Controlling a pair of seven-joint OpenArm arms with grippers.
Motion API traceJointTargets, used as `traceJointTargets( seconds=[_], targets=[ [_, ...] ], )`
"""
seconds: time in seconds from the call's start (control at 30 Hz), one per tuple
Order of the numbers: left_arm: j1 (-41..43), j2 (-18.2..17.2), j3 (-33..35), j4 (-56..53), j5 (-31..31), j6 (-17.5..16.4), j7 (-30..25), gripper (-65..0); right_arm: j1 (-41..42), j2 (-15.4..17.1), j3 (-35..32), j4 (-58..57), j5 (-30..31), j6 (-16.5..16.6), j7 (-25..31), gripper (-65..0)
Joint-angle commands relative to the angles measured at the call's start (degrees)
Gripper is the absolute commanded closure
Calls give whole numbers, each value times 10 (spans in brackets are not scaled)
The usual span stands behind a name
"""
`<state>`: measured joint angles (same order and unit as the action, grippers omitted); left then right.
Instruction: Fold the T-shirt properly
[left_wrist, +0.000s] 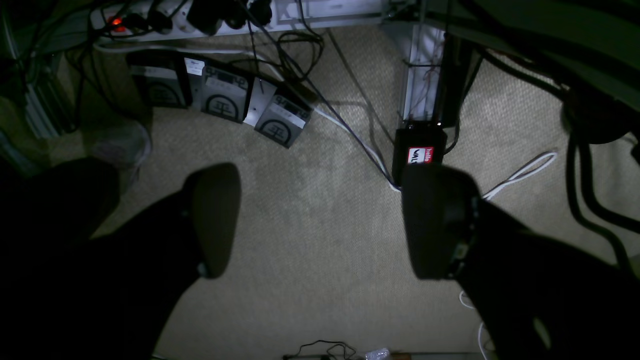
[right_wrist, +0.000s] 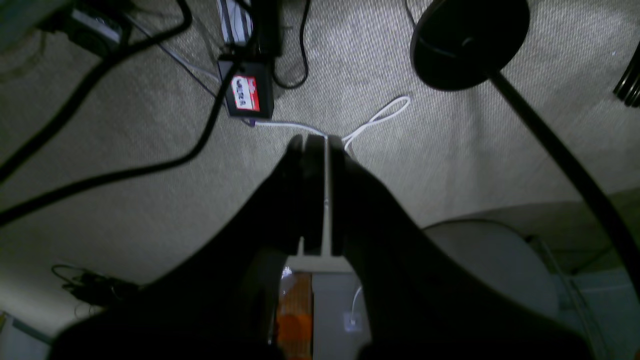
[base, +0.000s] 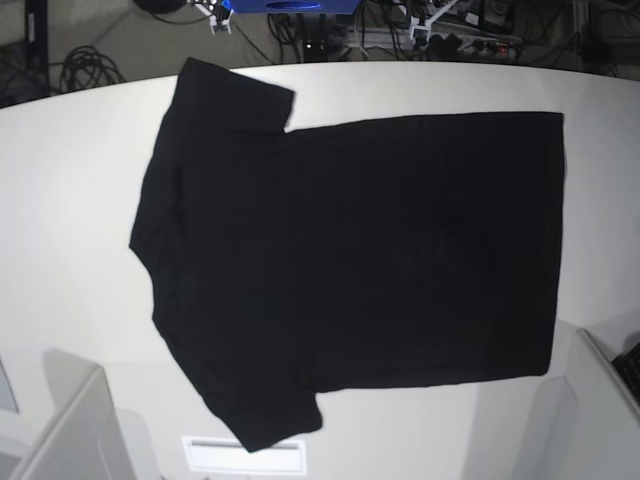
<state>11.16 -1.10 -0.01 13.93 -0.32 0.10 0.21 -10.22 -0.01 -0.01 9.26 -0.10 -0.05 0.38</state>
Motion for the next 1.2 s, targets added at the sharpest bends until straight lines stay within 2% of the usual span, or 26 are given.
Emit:
traceJointTargets(
  seconds=[0.0,0.07,0.2,0.23,0.47,0.83,1.0,1.17],
  targets=[
    [7,0,0,1,-1,2,-3,-469,-2,1,-1,0,0,-3,0,0],
    [8,0,0,1,-1,2,-3,-378,-2,4,-1,0,0,-3,0,0],
    [10,0,0,1,-1,2,-3,-43,-1,8,-1,1,0,-3,1,0],
    [10,-1,0,1,-1,2,-3,0,0,9,-1,1,0,-3,1,0],
    [11,-1,0,1,-1,2,-3,0,-3,21,-1,25,-1,-3,27,0],
    [11,-1,-1,0,-1,2,4,0,-2,22,-2,25,-2,-3,23,0],
    [8,-1,-1,-33,-1,2,5,0,2,22,-2,27,-2,-3,-26,0],
    [13,-1,7,-38,0,2,-21,0,-4,22,-2,27,-2,-3,6,0]
  ],
)
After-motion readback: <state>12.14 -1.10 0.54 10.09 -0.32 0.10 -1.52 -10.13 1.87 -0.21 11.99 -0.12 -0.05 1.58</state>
